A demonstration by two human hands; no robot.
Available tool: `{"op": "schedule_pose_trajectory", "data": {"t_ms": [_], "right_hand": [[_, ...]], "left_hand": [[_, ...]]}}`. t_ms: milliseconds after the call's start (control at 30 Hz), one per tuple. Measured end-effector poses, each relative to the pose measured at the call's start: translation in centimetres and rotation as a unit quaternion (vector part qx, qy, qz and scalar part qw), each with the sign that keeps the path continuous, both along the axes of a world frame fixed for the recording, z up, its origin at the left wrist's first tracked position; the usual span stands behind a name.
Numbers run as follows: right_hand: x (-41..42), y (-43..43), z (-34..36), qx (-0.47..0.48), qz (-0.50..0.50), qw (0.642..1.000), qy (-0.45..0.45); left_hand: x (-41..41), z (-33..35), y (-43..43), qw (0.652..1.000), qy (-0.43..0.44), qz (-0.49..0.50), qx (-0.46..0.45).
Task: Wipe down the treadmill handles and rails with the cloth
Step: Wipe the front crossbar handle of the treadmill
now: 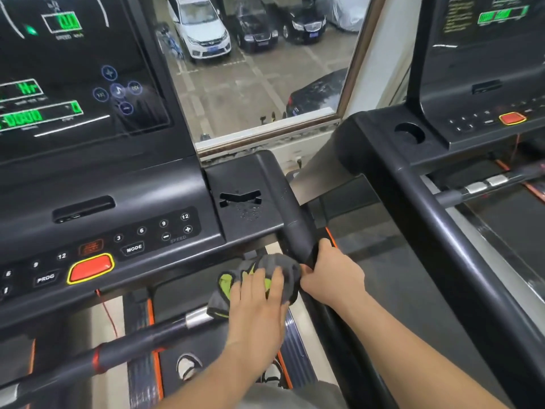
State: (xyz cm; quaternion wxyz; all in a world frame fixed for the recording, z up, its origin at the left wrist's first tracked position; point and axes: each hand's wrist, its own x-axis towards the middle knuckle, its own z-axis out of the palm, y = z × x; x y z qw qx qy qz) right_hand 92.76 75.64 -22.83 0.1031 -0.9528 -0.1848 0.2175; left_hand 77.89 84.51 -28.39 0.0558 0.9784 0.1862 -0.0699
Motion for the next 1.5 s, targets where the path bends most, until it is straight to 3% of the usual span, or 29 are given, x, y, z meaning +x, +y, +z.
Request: {"op": "schedule_pose_trajectory", "data": {"t_ms": [133, 200, 267, 300, 333, 400, 500, 533, 600, 667, 733, 833, 933, 1000, 1100, 1200, 1300, 1400, 1433, 1500], "right_hand": [[0.1, 0.2, -0.1, -0.003, -0.003, 1.000, -0.003], [0.1, 0.3, -0.2, -0.005, -0.008, 1.000, -0.003], [0.0, 0.4, -0.1, -0.005, -0.010, 1.000, -0.002], [0.0, 0.4, -0.1, -0.005, -0.009, 1.000, -0.001], [0.0, 0.4, -0.1, -0.005, -0.009, 1.000, -0.001], [0.0, 0.2, -0.2, -0.005, -0.005, 1.000, -0.003], [0.0, 0.3, -0.6, 0.003, -0.002, 1.000, -0.014], [0.0, 0.4, -0.7, 0.003, -0.003, 1.000, -0.016], [0.0, 0.6, -0.8, -0.002, -0.005, 1.000, -0.013], [0.1, 0.7, -0.8, -0.010, -0.008, 1.000, -0.012], [0.1, 0.7, -0.8, -0.016, -0.009, 1.000, -0.015], [-0.1, 0.9, -0.5, -0.025, -0.007, 1.000, -0.010], [0.0, 1.0, -0.3, -0.028, -0.008, 1.000, -0.007], [0.0, 0.9, -0.2, -0.025, -0.011, 1.000, -0.004], [-0.2, 0.7, -0.5, -0.026, -0.018, 0.999, -0.009], [-0.5, 0.6, -0.7, -0.012, -0.021, 1.000, -0.014], [-1.5, 0.2, -0.8, -0.012, -0.009, 0.999, -0.045], [-3.2, 0.9, -1.6, -0.008, 0.152, 0.968, -0.199], [-3.8, 1.4, -1.8, 0.043, 0.202, 0.956, -0.210], [-5.0, 2.7, -1.7, 0.113, 0.255, 0.952, -0.124]], "left_hand": [[3.2, 0.3, 2.5, 0.999, 0.020, 0.005, -0.038], [5.8, 0.7, 4.3, 0.983, 0.059, 0.023, -0.170], [8.0, 0.6, 6.2, 0.928, 0.112, 0.081, -0.345], [8.5, 0.4, 6.6, 0.911, 0.121, 0.113, -0.378], [8.4, 0.4, 6.4, 0.915, 0.113, 0.121, -0.369], [6.5, -0.3, 4.2, 0.978, 0.038, 0.094, -0.184], [1.6, -0.4, 0.0, 1.000, 0.009, -0.002, -0.015], [1.3, -0.8, 0.1, 1.000, -0.009, -0.019, -0.001], [2.6, -0.9, 1.6, 0.999, -0.047, -0.026, 0.009], [4.4, -0.4, 2.5, 0.999, -0.029, -0.018, -0.001], [6.0, 0.0, 3.4, 0.995, 0.025, 0.011, -0.101], [8.4, -0.9, 6.0, 0.957, 0.111, 0.042, -0.266], [10.4, -1.6, 7.6, 0.943, 0.219, -0.024, -0.250], [10.5, -1.8, 7.6, 0.941, 0.237, -0.012, -0.240], [8.7, -1.2, 6.1, 0.968, 0.143, -0.012, -0.208], [4.2, -0.3, 4.1, 0.991, -0.019, 0.042, -0.125], [-0.3, -1.1, 2.8, 0.995, -0.101, -0.021, -0.005], [-4.1, -2.2, 4.6, 0.990, -0.118, -0.068, 0.021], [-5.5, -2.3, 5.5, 0.990, -0.123, -0.067, 0.026], [-8.6, -2.4, 7.7, 0.989, -0.131, -0.048, 0.045]]}}
